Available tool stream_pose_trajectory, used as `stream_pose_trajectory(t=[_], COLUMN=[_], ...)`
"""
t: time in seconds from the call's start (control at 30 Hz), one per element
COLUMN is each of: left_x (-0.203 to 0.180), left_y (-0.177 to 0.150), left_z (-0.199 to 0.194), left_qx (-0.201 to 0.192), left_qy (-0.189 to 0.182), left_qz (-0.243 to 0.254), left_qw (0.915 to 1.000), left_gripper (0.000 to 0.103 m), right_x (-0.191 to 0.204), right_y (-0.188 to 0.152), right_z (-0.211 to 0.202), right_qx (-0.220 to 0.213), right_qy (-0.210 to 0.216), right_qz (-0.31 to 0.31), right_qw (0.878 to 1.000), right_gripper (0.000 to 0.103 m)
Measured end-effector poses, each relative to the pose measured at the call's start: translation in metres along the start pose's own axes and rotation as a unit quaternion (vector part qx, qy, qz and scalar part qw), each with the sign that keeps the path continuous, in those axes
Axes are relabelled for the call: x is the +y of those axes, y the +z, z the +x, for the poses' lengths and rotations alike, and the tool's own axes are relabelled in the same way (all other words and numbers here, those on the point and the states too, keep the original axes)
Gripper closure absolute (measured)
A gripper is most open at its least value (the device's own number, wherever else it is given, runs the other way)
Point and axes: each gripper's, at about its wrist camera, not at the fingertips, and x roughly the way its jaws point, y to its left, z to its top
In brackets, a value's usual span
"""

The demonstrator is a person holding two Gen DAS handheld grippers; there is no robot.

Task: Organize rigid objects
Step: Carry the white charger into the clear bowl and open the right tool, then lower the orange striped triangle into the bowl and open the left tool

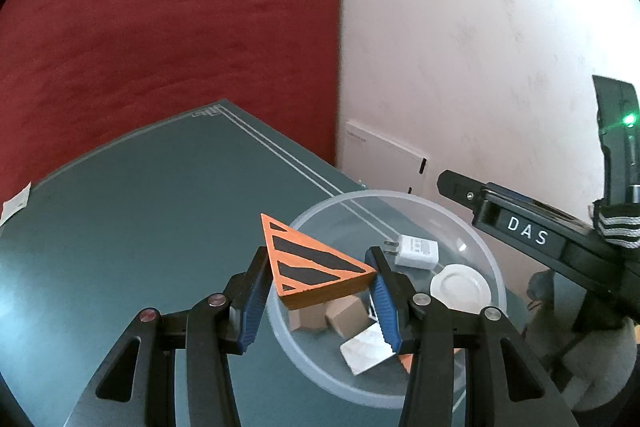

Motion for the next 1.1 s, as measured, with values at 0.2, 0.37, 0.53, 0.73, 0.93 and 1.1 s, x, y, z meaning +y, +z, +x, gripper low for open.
stream_pose_trajectory(t=[0.2, 0.37, 0.53, 0.73, 0.93, 1.1], left_x=[-0.009, -0.003, -0.007, -0.015, -0.013, -0.014], left_y=[0.003, 0.004, 0.001, -0.012, -0.016, -0.021], left_z=[0.007, 0.01, -0.01, -0.018, -0.031, -0.043], left_qx=[0.003, 0.008, -0.01, -0.011, -0.021, -0.033], left_qy=[-0.005, -0.006, 0.002, 0.012, 0.049, 0.079], left_qz=[0.021, 0.021, 0.023, 0.014, 0.014, 0.02], left_qw=[0.9998, 0.9997, 0.9997, 0.9998, 0.9985, 0.9962], left_gripper=[0.053, 0.05, 0.022, 0.015, 0.006, 0.002], right_x=[-0.002, -0.001, -0.002, -0.002, -0.003, -0.006], right_y=[0.001, 0.001, -0.003, -0.005, -0.004, -0.003], right_z=[-0.004, -0.007, -0.008, -0.009, -0.012, -0.011], right_qx=[-0.005, -0.011, -0.011, -0.007, -0.012, -0.014], right_qy=[-0.01, -0.014, -0.021, -0.027, -0.029, -0.031], right_qz=[0.007, 0.008, 0.007, 0.01, 0.01, 0.016], right_qw=[1.0, 1.0, 1.0, 1.0, 0.999, 0.999], right_gripper=[0.039, 0.039, 0.039, 0.039, 0.038, 0.031])
